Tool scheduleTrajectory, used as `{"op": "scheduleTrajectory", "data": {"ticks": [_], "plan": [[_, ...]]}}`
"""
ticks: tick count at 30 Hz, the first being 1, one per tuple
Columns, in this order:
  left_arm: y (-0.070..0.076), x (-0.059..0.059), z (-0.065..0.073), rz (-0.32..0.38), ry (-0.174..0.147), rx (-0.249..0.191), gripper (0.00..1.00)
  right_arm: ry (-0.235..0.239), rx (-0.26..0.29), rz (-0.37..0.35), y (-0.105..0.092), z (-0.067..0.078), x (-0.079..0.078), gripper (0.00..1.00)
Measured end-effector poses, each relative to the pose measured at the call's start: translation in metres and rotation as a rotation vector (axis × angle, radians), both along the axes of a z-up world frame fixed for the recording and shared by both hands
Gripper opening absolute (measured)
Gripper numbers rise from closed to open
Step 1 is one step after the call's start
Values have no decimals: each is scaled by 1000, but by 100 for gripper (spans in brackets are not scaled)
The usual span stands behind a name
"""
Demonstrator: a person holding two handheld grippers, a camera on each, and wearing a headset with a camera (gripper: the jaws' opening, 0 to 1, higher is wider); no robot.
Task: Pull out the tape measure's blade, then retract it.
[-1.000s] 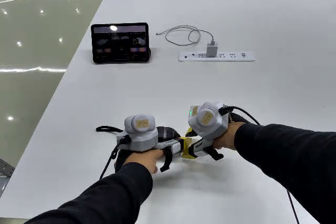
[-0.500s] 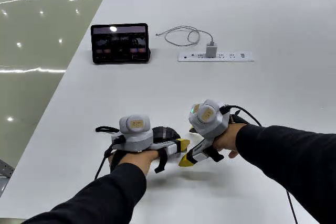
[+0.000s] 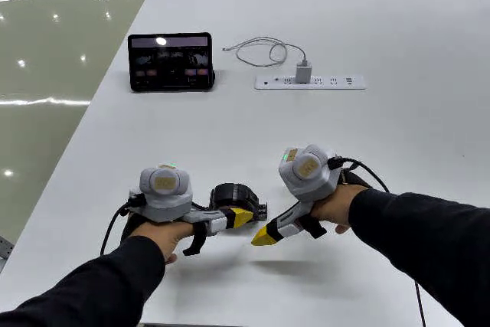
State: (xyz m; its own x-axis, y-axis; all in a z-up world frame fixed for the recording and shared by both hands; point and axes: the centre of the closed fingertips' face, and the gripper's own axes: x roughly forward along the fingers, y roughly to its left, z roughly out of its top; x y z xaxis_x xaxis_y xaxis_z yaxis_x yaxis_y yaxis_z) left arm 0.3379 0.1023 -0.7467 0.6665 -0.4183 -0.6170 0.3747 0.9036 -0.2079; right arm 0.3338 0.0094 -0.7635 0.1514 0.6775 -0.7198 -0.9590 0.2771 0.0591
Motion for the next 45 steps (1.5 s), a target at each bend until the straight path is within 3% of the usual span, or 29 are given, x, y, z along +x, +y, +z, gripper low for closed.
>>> {"op": "scheduleTrajectory", "data": {"ticks": [6,10,11,12,16,20,22,27,30,32,33,37,43,45], "plan": [[6,-8,7,-61,-36,-1,100,-20,57,-61,-13,13,2,100],[12,-12,9,-82,-42,7,100,-16,77,-94,-24,16,0,100],[15,-13,9,-82,-37,-4,100,-12,86,-109,-28,17,0,100],[11,-15,12,-95,-37,-42,100,-13,90,-114,-31,18,-1,100],[19,-18,11,-119,-48,1,100,-21,101,-140,-44,22,-3,100],[20,-31,13,-170,-47,7,100,-47,124,-171,-58,29,-6,100],[26,-34,12,-182,-54,28,100,-56,136,-187,-65,32,-8,100],[45,-41,21,-163,-74,28,100,-66,160,-216,-87,33,-11,100],[58,-44,23,-149,-69,24,100,-65,173,-247,-102,35,-12,100],[63,-49,18,-170,-40,17,100,-54,183,-282,-113,36,-12,100],[65,-52,19,-176,-43,30,100,-49,189,-297,-119,37,-12,100],[69,-59,25,-178,-53,43,100,-68,173,-301,-134,36,-18,100],[71,-65,30,-143,-66,22,100,-71,147,-310,-159,33,-30,100],[71,-70,28,-155,-49,24,100,-78,141,-321,-169,34,-31,100]]}}
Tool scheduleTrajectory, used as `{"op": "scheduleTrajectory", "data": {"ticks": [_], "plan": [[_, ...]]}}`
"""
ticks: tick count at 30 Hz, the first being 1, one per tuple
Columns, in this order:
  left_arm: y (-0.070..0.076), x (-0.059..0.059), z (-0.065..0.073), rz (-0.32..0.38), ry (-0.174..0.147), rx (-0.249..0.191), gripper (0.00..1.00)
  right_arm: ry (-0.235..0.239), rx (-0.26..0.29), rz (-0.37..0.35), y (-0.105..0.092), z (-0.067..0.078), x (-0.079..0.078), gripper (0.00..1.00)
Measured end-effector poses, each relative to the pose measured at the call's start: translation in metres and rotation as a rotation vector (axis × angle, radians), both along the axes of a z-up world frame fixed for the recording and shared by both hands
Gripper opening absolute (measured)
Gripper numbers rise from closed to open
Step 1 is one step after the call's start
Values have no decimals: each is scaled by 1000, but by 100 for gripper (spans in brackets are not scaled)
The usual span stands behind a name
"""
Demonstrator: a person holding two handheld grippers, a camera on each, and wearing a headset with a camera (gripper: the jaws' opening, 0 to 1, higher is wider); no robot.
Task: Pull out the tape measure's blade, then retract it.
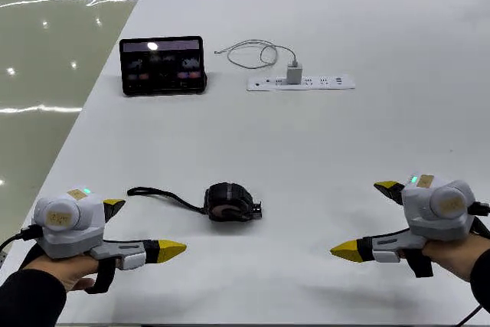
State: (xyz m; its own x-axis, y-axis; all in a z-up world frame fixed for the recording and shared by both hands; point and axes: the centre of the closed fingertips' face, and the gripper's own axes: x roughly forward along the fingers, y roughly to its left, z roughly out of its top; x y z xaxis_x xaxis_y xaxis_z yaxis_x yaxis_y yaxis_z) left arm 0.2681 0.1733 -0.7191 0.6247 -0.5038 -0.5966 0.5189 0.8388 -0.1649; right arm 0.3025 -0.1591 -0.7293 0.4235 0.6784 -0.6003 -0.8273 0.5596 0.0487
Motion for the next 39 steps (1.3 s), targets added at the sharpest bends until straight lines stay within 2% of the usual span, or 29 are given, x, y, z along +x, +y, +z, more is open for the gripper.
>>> {"op": "scheduleTrajectory", "data": {"ticks": [5,8,11,16,21,23,25,27,34,39], "plan": [[6,-9,2,-12,-2,21,100,-20,-29,-18,-31,3,-7,100],[11,-9,5,19,-17,9,100,-8,-13,-51,-45,4,-15,100],[11,-11,5,25,-28,-5,100,-7,-44,-74,-60,-2,-22,100],[16,-13,11,29,-32,3,100,-10,-26,-136,-83,4,-28,100],[23,-14,16,26,-34,19,100,-17,-29,-142,-92,10,-38,100],[28,-14,15,37,-19,25,100,-25,-34,-141,-97,12,-40,100],[32,-13,17,53,-18,21,100,-23,-38,-147,-101,13,-42,100],[31,-14,18,50,-13,8,100,-20,-44,-149,-105,12,-43,100],[24,-14,21,14,-23,22,100,-15,-44,-179,-114,12,-43,100],[24,-13,22,10,-26,29,100,-12,-62,-162,-115,10,-48,100]]}}
